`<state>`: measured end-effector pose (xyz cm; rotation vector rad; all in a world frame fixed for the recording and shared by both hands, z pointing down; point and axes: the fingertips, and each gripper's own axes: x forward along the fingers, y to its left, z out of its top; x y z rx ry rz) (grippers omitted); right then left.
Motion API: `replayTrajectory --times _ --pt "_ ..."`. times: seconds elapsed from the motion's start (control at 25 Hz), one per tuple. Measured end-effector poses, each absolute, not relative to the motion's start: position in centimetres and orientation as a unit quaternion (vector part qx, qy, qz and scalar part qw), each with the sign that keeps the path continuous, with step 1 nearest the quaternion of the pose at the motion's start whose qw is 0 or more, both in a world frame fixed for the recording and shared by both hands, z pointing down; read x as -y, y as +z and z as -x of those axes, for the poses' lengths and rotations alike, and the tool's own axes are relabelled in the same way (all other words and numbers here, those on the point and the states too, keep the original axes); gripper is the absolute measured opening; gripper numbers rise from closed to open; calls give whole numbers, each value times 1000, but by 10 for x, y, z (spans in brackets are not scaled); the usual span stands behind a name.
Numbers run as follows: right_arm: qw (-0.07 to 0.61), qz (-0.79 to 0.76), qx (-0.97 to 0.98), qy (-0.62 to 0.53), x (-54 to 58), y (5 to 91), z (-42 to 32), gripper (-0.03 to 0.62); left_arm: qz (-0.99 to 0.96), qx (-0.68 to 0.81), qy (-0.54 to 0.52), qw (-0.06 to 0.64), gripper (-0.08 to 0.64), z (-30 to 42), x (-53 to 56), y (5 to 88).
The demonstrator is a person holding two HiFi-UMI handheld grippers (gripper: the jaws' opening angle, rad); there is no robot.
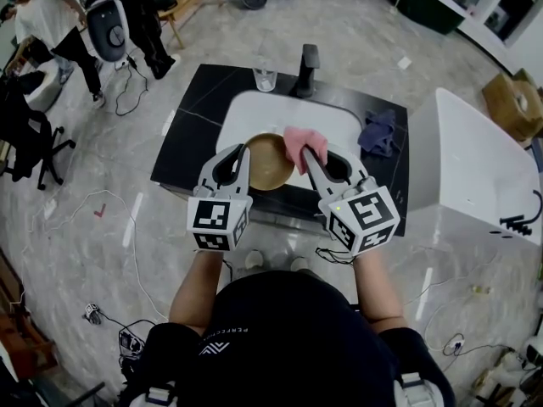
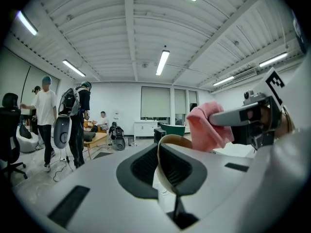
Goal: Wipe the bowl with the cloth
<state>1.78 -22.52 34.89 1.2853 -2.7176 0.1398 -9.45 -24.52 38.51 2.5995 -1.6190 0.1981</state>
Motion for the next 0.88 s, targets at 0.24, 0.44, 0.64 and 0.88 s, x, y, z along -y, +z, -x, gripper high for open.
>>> replayTrajectory --times 0.24,0.44,0.64,0.88 --pt "54 -444 893 58 222 361 -25 48 -836 543 68 44 17 97 241 399" --pt "40 -452 888 77 220 370 -30 48 -836 540 77 53 17 96 239 409" --pt "37 -460 884 78 218 373 -32 48 -834 542 83 58 17 98 237 413" --pt "34 -461 883 85 217 376 -32 48 -835 539 88 61 17 100 235 417"
